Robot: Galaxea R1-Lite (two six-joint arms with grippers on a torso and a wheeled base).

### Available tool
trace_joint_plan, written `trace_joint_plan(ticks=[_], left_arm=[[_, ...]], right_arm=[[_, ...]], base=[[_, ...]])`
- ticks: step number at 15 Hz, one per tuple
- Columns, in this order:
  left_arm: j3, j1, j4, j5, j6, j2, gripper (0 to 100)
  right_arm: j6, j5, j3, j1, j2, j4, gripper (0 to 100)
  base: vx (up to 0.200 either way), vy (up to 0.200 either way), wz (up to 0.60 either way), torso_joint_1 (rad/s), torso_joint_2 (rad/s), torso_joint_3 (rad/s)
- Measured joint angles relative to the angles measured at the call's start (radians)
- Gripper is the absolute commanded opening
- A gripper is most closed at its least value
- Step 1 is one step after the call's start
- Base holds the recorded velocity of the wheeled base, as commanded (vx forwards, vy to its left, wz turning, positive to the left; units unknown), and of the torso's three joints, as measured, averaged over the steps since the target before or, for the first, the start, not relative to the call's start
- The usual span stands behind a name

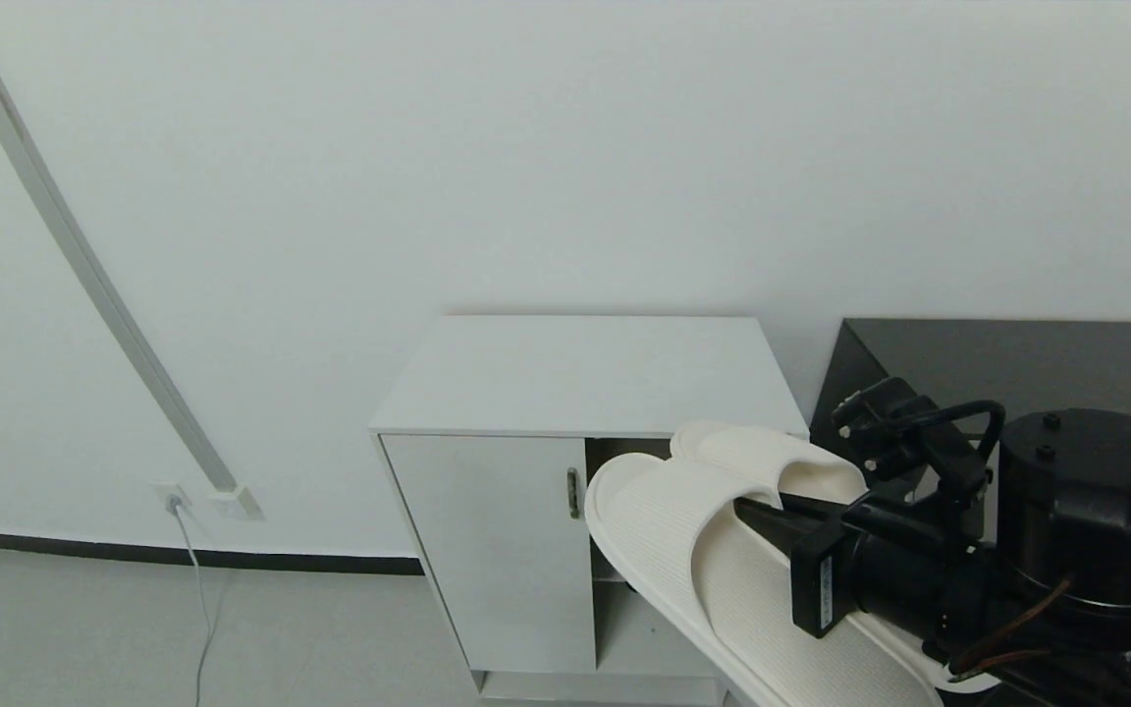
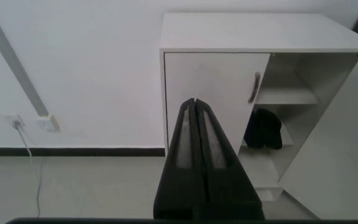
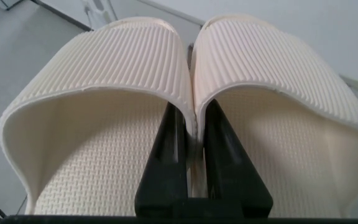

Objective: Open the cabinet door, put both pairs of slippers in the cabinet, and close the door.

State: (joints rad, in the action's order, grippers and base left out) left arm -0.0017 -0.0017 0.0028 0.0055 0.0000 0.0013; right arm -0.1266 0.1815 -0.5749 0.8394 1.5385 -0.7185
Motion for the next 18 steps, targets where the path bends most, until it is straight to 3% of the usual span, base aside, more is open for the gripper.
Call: trace_joint_plan(ticks=[18], left_arm=[[0.000, 0.000, 0.000, 0.000, 0.000, 0.000, 0]], right_arm=[[0.003, 0.000, 0.027, -0.002, -0.001, -0.009, 0]], base=[[0.000, 0.000, 0.00, -0.012, 0.03, 0.016]])
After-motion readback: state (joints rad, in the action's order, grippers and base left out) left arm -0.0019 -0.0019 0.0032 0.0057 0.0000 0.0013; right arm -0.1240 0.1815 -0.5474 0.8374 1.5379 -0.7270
